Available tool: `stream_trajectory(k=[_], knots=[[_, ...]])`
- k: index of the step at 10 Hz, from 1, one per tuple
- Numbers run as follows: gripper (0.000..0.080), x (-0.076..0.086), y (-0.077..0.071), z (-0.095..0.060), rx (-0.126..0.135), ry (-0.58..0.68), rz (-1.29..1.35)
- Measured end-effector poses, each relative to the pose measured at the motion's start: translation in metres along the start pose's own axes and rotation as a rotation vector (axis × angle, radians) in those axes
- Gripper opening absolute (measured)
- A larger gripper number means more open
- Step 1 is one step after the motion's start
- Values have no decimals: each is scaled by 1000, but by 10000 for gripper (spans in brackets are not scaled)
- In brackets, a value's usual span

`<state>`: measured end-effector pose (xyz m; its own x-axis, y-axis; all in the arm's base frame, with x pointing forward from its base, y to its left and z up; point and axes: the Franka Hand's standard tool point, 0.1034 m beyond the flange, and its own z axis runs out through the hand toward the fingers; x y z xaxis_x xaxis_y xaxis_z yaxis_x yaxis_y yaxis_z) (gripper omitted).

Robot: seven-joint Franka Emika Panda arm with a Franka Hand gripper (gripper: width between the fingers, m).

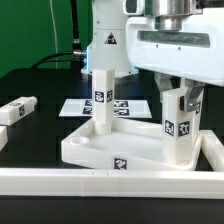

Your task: Assemble desk

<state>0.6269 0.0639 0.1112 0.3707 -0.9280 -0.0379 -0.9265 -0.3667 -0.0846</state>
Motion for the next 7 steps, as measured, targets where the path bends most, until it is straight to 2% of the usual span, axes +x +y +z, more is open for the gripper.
stream_trajectory(k=[3, 5, 7], knots=[[297, -3, -1, 1, 1, -4, 66], [614, -1, 0, 0, 0, -4, -39], [639, -4, -1, 0, -4, 1, -182]])
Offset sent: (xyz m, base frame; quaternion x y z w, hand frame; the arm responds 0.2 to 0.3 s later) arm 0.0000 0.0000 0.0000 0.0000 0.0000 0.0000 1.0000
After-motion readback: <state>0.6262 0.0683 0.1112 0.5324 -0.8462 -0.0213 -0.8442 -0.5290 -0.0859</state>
